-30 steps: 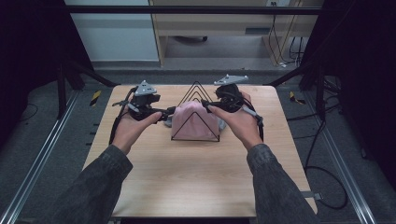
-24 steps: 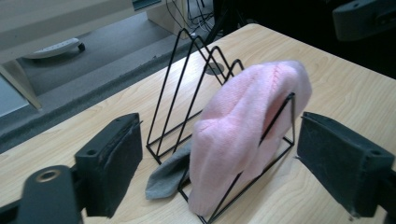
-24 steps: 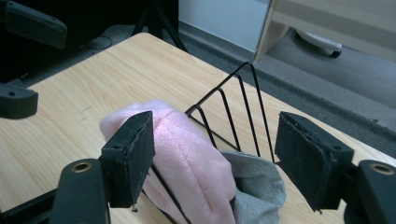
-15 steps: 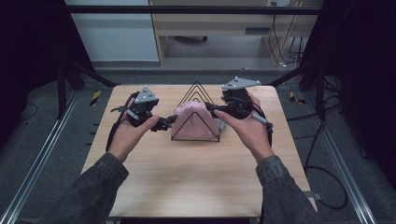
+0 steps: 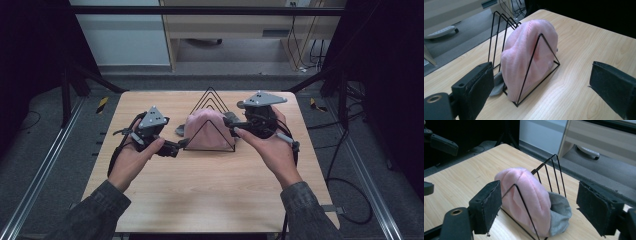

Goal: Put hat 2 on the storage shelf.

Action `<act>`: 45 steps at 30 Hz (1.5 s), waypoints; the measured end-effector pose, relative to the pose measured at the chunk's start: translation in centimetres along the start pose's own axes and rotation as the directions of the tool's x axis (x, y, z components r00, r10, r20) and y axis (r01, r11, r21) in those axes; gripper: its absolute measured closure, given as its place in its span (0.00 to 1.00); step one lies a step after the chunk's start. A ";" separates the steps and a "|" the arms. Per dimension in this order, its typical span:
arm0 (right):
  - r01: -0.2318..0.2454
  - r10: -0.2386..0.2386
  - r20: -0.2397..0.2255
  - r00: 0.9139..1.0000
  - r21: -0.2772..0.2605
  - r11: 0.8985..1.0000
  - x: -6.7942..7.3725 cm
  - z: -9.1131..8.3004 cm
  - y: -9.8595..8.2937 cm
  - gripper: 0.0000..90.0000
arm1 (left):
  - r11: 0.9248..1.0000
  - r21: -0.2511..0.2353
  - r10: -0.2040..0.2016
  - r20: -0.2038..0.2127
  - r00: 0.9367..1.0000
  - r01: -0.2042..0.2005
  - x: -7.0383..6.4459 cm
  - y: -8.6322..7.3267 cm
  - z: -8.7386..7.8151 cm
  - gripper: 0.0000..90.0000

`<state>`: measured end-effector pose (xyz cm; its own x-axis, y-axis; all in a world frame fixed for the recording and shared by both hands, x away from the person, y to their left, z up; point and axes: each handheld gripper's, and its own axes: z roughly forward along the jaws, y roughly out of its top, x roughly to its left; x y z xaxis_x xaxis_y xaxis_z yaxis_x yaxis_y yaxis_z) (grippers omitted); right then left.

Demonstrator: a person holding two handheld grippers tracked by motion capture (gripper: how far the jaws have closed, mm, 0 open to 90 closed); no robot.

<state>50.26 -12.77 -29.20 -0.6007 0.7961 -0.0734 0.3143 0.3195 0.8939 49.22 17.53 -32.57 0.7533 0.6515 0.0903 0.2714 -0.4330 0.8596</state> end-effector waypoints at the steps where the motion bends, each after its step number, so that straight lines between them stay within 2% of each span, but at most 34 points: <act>1: 0.003 -0.003 0.003 1.000 0.000 1.000 0.0 -0.1 -0.2 0.22 | 1.000 0.000 0.002 0.001 1.000 -0.002 -0.1 -0.2 -0.1 0.06; 8: 0.004 -0.004 0.020 1.000 0.023 1.000 -0.1 -0.7 -1.8 0.21 | 1.000 0.028 0.008 0.007 1.000 -0.008 -0.7 -1.7 -0.2 0.06; 11: -0.016 0.014 0.033 0.999 0.036 0.999 -0.6 -1.1 -3.1 0.21 | 0.999 0.049 0.017 0.007 1.000 -0.018 -1.0 -2.8 -0.3 0.06; 18: -0.046 0.044 0.055 0.998 0.044 0.998 -1.7 -1.9 -5.0 0.19 | 0.997 0.077 0.026 0.005 1.000 -0.027 -0.9 -4.2 -0.2 0.06; 19: -0.056 0.053 0.062 0.997 0.051 0.997 -2.0 -2.1 -5.8 0.18 | 0.995 0.094 0.037 0.001 0.999 -0.037 -0.9 -4.8 -0.1 0.06; 25: -0.098 0.091 0.088 0.992 0.079 0.992 -3.0 -2.5 -8.6 0.18 | 0.991 0.132 0.036 0.002 0.999 -0.036 -0.7 -6.6 0.2 0.06; 31: -0.153 0.140 0.108 0.984 0.114 0.982 -4.1 -2.6 -11.6 0.17 | 0.986 0.162 0.044 0.000 0.999 -0.044 -0.4 -7.8 0.4 0.07; 36: -0.203 0.186 0.126 0.974 0.138 0.969 -4.9 -2.8 -14.1 0.16 | 0.980 0.198 0.034 0.001 0.999 -0.033 -0.1 -9.3 0.9 0.07; 39: -0.213 0.194 0.134 0.972 0.153 0.965 -5.2 -2.8 -15.0 0.16 | 0.977 0.211 0.031 0.002 1.000 -0.031 0.0 -9.9 1.0 0.07; 40: -0.229 0.208 0.137 0.968 0.166 0.959 -5.5 -2.7 -15.9 0.16 | 0.974 0.225 0.027 0.004 1.000 -0.027 0.1 -10.5 1.1 0.07; 43: -0.243 0.219 0.143 0.965 0.177 0.954 -5.8 -2.6 -16.8 0.15 | 0.972 0.235 0.017 0.005 1.000 -0.018 0.3 -11.1 1.2 0.07; 44: -0.257 0.232 0.148 0.961 0.190 0.947 -5.9 -2.5 -17.5 0.15 | 0.969 0.249 0.010 0.003 1.000 -0.010 0.6 -11.7 1.3 0.07; 45: -0.263 0.236 0.151 0.960 0.195 0.945 -6.0 -2.5 -17.9 0.15 | 0.967 0.255 0.007 0.001 1.000 -0.007 0.7 -12.0 1.3 0.07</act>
<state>46.45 -24.53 -43.64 -0.3915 0.9172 0.0736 0.5981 0.1928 0.7779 47.33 22.37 -43.47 0.7557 0.6480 0.0954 0.4102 -0.5817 0.7024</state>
